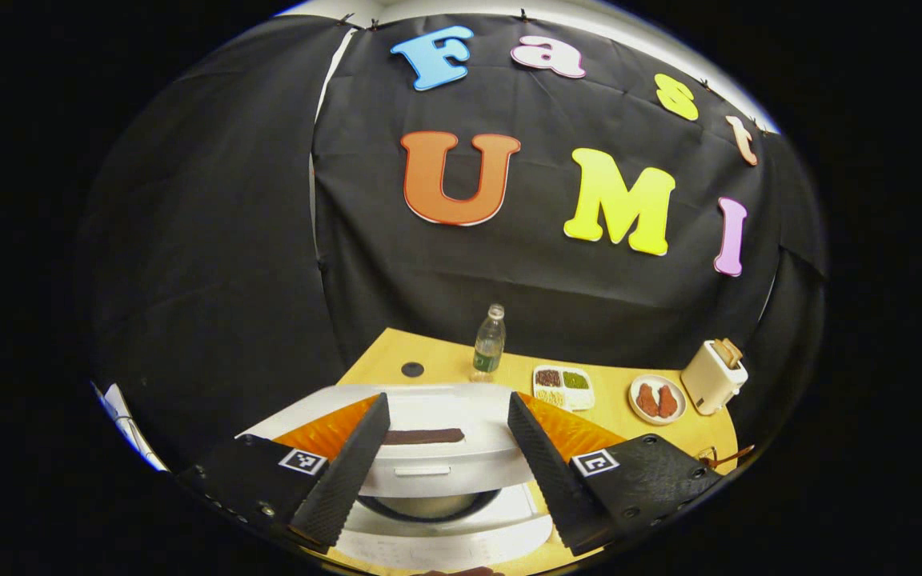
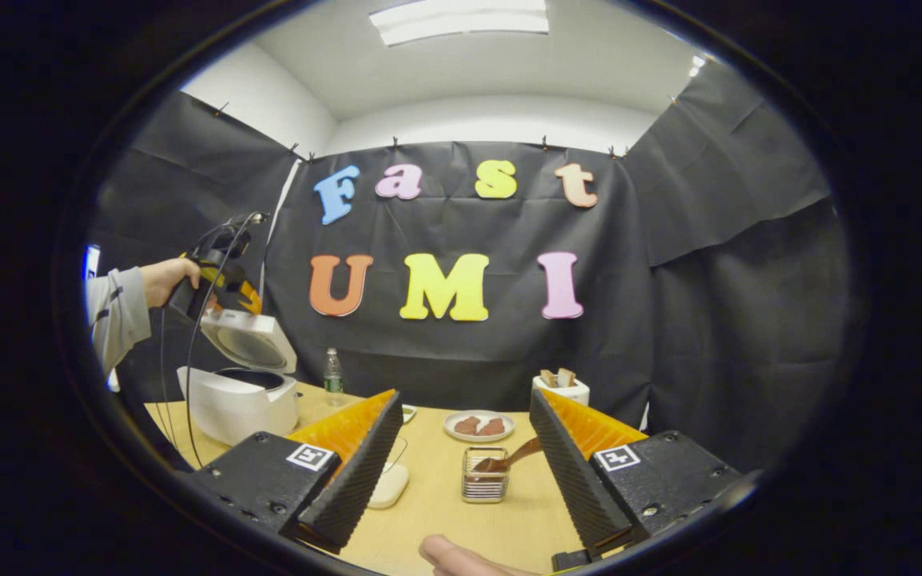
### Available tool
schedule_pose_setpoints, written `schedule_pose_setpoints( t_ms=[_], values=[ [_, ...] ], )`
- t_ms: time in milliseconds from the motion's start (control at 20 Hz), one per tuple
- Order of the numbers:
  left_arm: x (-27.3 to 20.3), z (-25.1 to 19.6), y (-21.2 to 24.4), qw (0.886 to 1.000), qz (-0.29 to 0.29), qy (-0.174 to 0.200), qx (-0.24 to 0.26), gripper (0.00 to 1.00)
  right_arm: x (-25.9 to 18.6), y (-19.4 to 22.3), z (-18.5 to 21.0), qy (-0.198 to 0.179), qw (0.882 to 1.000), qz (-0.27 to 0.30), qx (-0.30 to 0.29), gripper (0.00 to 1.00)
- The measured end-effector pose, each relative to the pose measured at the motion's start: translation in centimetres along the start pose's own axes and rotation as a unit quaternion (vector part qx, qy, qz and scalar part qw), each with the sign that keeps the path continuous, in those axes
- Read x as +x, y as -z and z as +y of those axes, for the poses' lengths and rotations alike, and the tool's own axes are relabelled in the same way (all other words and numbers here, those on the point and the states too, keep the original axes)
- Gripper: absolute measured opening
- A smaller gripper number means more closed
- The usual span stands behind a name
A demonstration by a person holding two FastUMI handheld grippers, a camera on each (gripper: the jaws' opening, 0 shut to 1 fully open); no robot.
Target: Close the left gripper, press the button to open the rice cooker; take a wooden spoon from the chopstick holder with the right hand, scoop a spoonful of rice and pour it into the rice cooker, then put the wooden spoon back into the chopstick holder.
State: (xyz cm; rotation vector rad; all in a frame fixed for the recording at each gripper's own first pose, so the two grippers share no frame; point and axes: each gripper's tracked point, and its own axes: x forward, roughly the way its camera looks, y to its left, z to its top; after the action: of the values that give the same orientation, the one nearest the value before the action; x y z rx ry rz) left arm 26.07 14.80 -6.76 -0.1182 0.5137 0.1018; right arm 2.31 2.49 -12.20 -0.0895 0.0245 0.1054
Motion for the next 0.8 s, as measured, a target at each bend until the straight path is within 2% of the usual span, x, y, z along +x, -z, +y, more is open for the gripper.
schedule_pose_setpoints(
  t_ms=[250,300,500,650,800],
  values=[
    [-1.0,-0.5,6.1,0.998,0.050,-0.016,0.022,0.96,-3.1,-1.7,-0.1,0.000,1.000,-0.008,0.008,1.00],
    [-1.1,-0.1,7.0,0.998,0.059,-0.021,0.029,0.96,-4.5,-2.3,1.0,-0.001,1.000,-0.008,0.007,1.00],
    [-1.1,0.1,10.4,0.994,0.099,-0.032,0.033,0.96,-5.5,-3.0,1.1,0.002,1.000,-0.014,-0.003,1.00],
    [-0.8,0.2,12.3,0.991,0.131,-0.028,0.024,0.97,-5.6,-2.8,2.1,-0.009,1.000,-0.010,-0.007,1.00],
    [-0.9,0.3,12.2,0.992,0.126,-0.024,0.022,0.98,-5.0,-2.3,2.8,-0.008,1.000,-0.001,-0.007,1.00]
  ],
)
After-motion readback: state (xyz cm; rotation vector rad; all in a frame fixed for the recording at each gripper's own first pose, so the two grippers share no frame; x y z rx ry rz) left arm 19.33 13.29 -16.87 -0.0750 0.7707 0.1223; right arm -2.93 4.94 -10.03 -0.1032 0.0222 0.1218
